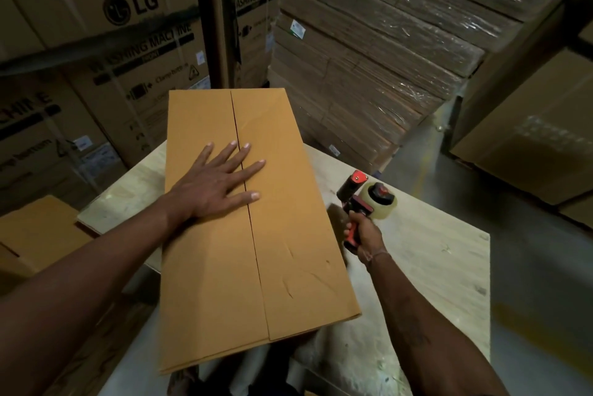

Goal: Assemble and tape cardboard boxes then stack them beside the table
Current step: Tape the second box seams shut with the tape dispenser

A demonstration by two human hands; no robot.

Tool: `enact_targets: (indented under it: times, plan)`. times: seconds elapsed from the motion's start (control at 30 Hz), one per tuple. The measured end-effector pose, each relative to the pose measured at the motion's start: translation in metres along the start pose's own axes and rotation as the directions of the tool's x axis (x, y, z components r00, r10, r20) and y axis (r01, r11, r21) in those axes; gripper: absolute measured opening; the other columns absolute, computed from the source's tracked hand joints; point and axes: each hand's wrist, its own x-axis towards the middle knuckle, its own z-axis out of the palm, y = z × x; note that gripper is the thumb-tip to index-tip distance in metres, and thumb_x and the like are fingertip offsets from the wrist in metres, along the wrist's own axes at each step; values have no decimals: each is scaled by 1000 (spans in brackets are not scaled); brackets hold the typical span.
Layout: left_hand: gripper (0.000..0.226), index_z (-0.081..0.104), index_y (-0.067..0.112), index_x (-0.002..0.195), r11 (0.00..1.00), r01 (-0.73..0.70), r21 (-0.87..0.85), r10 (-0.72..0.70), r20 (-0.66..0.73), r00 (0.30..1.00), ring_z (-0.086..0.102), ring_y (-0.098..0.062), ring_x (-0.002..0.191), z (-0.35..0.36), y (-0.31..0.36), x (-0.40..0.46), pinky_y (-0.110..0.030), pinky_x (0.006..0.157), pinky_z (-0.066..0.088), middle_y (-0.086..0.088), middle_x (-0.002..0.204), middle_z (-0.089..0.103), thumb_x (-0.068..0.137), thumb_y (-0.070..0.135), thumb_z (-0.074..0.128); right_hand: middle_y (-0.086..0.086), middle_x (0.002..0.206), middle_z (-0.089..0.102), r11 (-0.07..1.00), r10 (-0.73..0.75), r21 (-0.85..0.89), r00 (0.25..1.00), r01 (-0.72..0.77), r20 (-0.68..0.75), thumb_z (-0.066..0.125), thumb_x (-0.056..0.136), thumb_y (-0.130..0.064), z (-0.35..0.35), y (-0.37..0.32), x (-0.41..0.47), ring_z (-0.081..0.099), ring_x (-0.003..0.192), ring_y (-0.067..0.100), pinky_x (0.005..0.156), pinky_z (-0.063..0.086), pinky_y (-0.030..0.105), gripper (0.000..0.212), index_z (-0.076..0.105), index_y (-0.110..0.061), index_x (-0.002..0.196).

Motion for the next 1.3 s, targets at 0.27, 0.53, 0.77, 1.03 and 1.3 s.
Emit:
enact_targets:
  times: [0.27, 0.53, 0.77, 1.03, 1.3]
  plan:
    - [74, -16, 54, 158, 1000, -22, -23, 21, -12, 1000, -21, -21, 158, -1, -2, -1, -56, 126, -13, 3, 172, -18, 94, 85, 6, 1, 63, 55, 980, -193, -11, 960, 199, 203, 62, 102, -20, 68, -85, -42, 51, 46, 15, 39, 35, 20, 20, 60, -13, 83]
    - [81, -10, 55, 159, 991, -117, -62, 122, 76, 990, -23, -20, 157, -18, -37, 35, -60, 123, -17, 7, 171, -21, 88, 91, 3, 3, 63, 56, 966, -252, 29, 921, 255, 298, 64, 101, -16, 150, -115, -88, 53, 49, 17, 46, 46, 25, 5, 62, -13, 97]
    - [72, -2, 56, 159, 998, 53, -45, -50, 65, 997, -17, -32, 158, -38, -115, 109, -74, 117, -13, 1, 173, -15, 93, 83, 6, 3, 62, 58, 957, -286, 11, 941, 289, 180, 65, 101, -18, 200, -87, -92, 57, 50, 16, 50, 50, 30, 9, 64, -10, 105]
    - [83, 4, 59, 158, 985, 175, -13, -175, -24, 984, 20, -36, 153, -36, -140, 133, -67, 114, 19, -6, 172, 14, 84, 94, 6, 9, 71, 61, 882, -411, -201, 905, 426, 113, 65, 102, -26, 194, -91, -85, 59, 54, 20, 50, 50, 29, 15, 63, -13, 94]
    - [84, 10, 54, 160, 952, 292, -87, -296, -38, 954, 20, -37, 153, -25, -113, 116, -65, 113, 18, -9, 172, 13, 86, 93, 14, 10, 64, 56, 838, -412, -311, 893, 450, 181, 63, 103, -19, 195, -107, -79, 51, 46, 21, 42, 39, 28, 17, 57, -12, 88]
